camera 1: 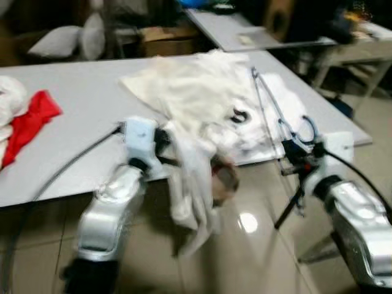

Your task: Hang hanger

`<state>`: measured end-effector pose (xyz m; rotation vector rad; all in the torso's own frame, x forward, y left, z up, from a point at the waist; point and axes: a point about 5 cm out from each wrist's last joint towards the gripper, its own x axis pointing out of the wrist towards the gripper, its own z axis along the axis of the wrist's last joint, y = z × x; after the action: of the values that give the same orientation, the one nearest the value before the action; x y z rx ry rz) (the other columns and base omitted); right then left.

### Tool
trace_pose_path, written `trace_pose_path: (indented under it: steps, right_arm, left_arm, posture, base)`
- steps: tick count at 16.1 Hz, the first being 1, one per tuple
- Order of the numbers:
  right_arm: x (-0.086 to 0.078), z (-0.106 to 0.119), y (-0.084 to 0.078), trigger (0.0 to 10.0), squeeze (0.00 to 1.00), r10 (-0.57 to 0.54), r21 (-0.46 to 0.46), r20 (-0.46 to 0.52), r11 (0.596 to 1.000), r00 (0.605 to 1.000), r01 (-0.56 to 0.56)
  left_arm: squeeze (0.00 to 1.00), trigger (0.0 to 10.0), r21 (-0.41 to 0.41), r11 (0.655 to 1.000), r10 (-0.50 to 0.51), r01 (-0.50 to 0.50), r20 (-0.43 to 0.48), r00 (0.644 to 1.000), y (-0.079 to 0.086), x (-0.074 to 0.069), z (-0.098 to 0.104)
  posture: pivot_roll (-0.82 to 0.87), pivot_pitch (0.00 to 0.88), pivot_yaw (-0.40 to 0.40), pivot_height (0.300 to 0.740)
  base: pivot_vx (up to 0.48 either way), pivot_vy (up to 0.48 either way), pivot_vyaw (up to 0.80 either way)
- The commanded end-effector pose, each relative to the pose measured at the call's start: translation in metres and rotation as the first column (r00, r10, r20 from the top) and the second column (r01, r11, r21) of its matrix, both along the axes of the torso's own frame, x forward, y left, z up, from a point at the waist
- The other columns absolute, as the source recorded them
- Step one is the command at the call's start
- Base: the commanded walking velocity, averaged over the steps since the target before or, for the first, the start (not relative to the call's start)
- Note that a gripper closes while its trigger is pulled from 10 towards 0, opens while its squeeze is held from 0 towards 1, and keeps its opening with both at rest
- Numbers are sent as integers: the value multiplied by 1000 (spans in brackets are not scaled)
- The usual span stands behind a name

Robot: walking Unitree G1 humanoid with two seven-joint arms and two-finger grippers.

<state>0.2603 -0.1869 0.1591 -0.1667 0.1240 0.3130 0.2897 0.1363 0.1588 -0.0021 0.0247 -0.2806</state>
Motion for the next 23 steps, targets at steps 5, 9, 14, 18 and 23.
trace_pose_path:
  steps: [5, 9, 14, 18, 23]
  right_arm:
    - [-30, 23, 10, 10000, 0, 434, -72, 5, 899, 901, -433]
    - [-55, 34, -18, 10000, 0, 631, -119, -169, 749, 757, -651]
    - [-68, 36, -13, 10000, 0, 751, -78, -308, 592, 584, -802]
    - [-37, 14, 2, 10000, 0, 680, -163, -370, 623, 633, -765]
    - [56, 54, 16, 10000, 0, 536, -395, -186, 727, 824, -562]
  left_arm:
    - [0, 10000, 8, 1000, 11, -12, 98, 995, 6, 16, 33]
    - [0, 10000, 96, 995, -7, -10, 175, 985, 24, 53, 67]
    - [0, 10000, 174, 979, -144, 103, 244, 959, 16, 81, 107]
    - [0, 10000, 176, 948, -308, 265, 301, 902, -7, 70, 133]
    - [0, 10000, 164, 890, -453, 425, 412, 790, -6, 33, 181]
  posture:
    - [24, 0, -21, 740]
    - [45, 0, -41, 740]
    - [35, 0, -31, 740]
    - [42, 0, -32, 740]
    - [57, 0, -50, 740]
  base:
    - [376, 0, 0]
    - [377, 0, 0]
    - [377, 0, 0]
    - [378, 0, 0]
    - [379, 0, 0]
